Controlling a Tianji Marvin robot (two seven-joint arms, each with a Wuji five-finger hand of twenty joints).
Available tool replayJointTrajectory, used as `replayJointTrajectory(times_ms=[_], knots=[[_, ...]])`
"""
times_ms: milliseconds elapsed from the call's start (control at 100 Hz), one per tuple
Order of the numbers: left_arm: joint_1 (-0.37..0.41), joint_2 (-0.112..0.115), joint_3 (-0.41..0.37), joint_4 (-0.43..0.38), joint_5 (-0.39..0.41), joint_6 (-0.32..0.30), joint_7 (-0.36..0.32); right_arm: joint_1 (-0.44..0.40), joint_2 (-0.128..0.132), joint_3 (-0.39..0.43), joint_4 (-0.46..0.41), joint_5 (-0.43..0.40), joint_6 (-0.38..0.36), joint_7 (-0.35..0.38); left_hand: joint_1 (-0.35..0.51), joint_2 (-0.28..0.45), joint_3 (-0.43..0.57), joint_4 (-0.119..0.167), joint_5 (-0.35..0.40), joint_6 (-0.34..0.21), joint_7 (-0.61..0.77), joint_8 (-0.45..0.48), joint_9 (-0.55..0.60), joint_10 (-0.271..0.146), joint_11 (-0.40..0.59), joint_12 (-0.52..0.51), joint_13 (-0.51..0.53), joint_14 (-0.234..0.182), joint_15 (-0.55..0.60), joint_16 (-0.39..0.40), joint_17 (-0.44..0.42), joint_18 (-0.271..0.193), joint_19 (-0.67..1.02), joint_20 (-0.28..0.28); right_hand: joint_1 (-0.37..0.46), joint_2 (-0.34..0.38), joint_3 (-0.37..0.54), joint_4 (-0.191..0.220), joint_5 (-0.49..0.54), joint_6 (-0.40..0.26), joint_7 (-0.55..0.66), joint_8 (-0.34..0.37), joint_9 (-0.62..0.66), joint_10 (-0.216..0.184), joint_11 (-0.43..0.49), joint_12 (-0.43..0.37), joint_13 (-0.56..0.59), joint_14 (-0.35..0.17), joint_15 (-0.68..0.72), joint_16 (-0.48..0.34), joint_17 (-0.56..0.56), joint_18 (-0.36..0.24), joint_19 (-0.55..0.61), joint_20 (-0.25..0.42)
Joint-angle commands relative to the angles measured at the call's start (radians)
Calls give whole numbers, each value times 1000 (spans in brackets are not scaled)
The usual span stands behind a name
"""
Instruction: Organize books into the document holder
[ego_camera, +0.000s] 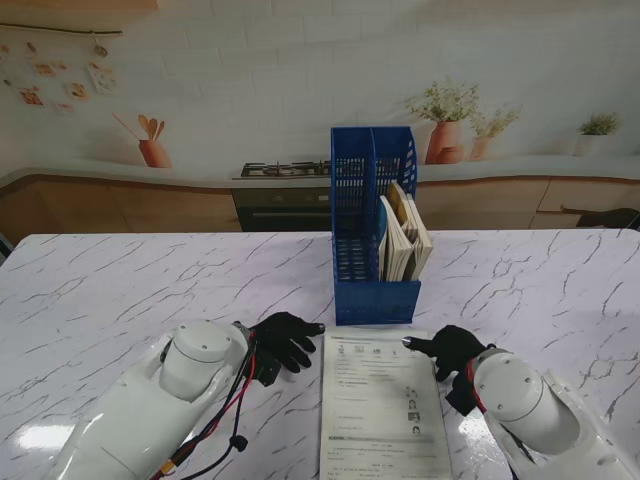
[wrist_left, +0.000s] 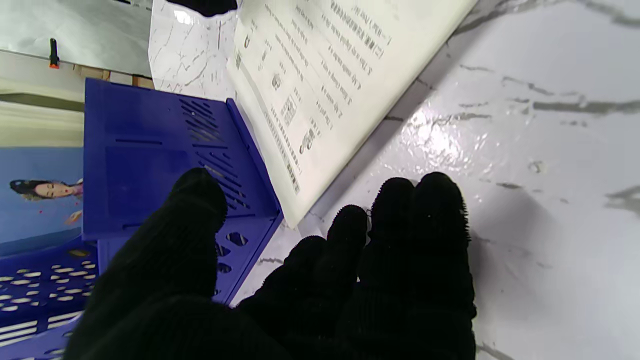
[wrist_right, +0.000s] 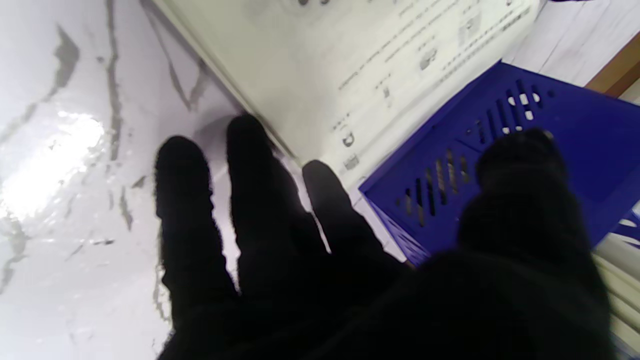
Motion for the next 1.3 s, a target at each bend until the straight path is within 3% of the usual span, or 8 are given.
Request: replayJointTrajectory(times_ms=[0,330,370,620,990,1260,1280,1290], knots=[[10,-7,17,32,2,8,-20,-19,-6,-18,39,11,-2,21,-13,-29,20,0,1,106,-25,-16,-69,132,-96,-39,-12,89,-34,-25,33,-7,-21,-13,-21,3,17,35,-16,34,-13,-23,-18,30,-69,-35,-48,107,-101,-52,-4,-3,0,-8],[-5,-25,34,75,-33,39,-1,-19,-10,-20,52,7,-26,3,-20,-11,36,2,-50,145,-54,-7,-97,162,-88,-36,2,95,-24,-21,55,1,-27,-27,-45,-11,70,32,-6,21,-4,-25,2,17,-75,-40,-45,105,-91,-48,-7,-1,7,-10],[-11,-24,38,85,-46,40,-15,-18,-10,-22,54,10,-27,4,-22,-8,34,2,-48,144,-54,-7,-94,161,-87,-36,-1,98,-26,-21,54,4,-28,-29,-195,-83,378,2,-8,20,1,-34,3,17,-77,-40,-43,103,-93,-51,-6,-6,9,-17],[-53,-27,56,159,-127,46,-97,-12,-10,-35,71,22,-45,10,-8,-1,20,4,-48,139,-54,0,-70,143,-78,-34,33,98,-5,-14,38,55,0,-16,-202,-83,411,-3,-11,16,-2,-36,-7,6,-78,-40,-46,86,-109,-59,-12,-25,1,-20],[-44,-24,65,165,-132,-16,-107,-7,-13,-43,78,27,-66,-3,22,-54,91,2,-11,-42,-12,103,-43,-90,123,182,87,-24,99,127,-7,23,125,98,-185,-64,398,-2,-31,9,-12,-39,-33,-7,-83,-41,-64,73,-134,-68,-39,-50,-18,-28],[-56,-22,98,172,-114,-52,-118,-4,-16,-41,82,34,-73,-11,36,-124,216,-9,48,-159,229,396,-22,-125,185,303,97,30,204,270,55,-21,180,82,-178,-58,379,1,-33,-1,-10,-36,-32,-7,-86,-43,-76,85,-131,-64,-62,-37,-12,-20],[-58,-22,101,174,-115,-56,-120,-4,-16,-41,82,35,-74,-11,37,-126,219,-9,23,-162,289,421,-22,-121,175,295,129,-90,213,265,59,-36,180,79,-176,-58,379,2,-33,-2,-10,-36,-31,-7,-86,-43,-75,83,-128,-63,-64,-35,-11,-19],[-58,-23,102,175,-116,-58,-120,-4,-17,-41,82,35,-74,-11,39,-126,222,-9,4,-164,337,436,-23,-122,166,287,137,-44,199,256,65,-34,179,76,-177,-59,378,2,-32,-2,-9,-36,-29,-7,-86,-43,-76,84,-127,-62,-64,-34,-11,-18]])
